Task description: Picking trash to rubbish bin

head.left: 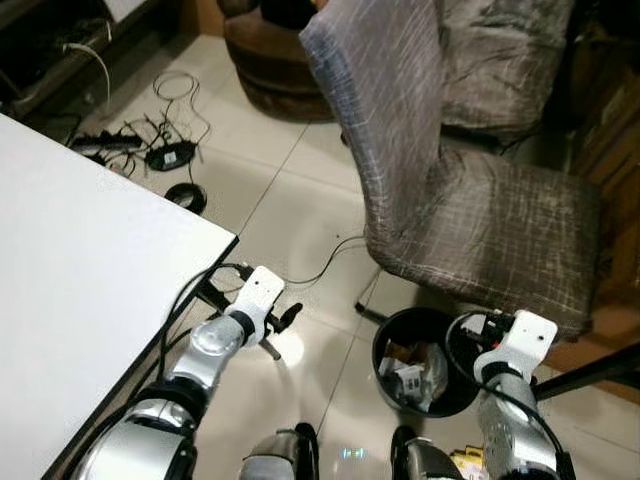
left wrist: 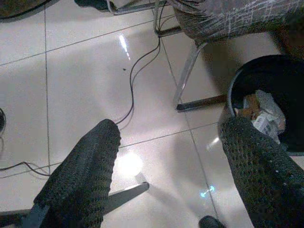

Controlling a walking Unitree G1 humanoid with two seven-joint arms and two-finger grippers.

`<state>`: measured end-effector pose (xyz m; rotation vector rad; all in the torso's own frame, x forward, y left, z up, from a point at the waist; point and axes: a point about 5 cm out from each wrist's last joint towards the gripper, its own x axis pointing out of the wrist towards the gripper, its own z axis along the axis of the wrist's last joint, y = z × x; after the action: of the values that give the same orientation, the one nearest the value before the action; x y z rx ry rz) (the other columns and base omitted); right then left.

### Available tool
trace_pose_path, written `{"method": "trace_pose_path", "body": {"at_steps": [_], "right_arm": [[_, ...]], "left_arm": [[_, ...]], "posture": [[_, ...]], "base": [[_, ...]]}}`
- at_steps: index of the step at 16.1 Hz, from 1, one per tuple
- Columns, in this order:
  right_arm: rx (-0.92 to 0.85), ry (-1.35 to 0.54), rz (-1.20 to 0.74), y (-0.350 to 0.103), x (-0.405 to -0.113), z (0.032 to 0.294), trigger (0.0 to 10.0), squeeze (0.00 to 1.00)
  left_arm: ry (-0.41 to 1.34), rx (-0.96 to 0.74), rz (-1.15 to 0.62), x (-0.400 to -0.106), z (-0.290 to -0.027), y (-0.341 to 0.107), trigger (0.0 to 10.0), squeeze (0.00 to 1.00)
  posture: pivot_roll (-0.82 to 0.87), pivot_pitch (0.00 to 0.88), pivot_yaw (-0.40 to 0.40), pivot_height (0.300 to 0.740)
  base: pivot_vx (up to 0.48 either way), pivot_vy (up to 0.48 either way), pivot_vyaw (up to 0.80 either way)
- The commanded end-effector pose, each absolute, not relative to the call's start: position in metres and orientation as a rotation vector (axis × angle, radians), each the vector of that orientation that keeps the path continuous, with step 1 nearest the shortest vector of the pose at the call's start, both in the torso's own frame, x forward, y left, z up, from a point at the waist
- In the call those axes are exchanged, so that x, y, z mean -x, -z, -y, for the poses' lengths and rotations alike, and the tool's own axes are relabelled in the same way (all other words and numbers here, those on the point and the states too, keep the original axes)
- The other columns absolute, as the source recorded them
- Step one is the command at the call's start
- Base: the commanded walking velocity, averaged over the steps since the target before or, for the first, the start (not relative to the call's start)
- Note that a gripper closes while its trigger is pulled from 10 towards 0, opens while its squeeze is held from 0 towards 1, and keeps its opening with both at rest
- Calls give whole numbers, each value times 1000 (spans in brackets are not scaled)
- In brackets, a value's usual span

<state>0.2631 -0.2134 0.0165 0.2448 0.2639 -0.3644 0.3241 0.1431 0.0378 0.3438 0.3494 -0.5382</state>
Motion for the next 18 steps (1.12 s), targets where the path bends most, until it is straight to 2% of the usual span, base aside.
{"method": "trace_pose_path", "body": {"at_steps": [1,9,10,18], "right_arm": [[-260,380,-284,-9,-258,215,10000,0],[-260,315,-254,-17,-281,203,10000,0],[-260,314,-247,-17,-282,203,10000,1000],[-245,317,-229,-18,-284,204,10000,1000]], "left_arm": [[539,-357,-375,-319,-152,-32,10000,0],[530,-369,-372,-317,-158,-33,10000,0],[530,-369,-373,-316,-159,-32,10000,0],[523,-382,-376,-314,-162,-30,10000,0]], "posture": [[206,288,135,740],[223,298,134,740],[223,301,134,740],[224,312,134,740]], "base": [[0,0,0],[0,0,0],[0,0,0],[0,0,0]]}}
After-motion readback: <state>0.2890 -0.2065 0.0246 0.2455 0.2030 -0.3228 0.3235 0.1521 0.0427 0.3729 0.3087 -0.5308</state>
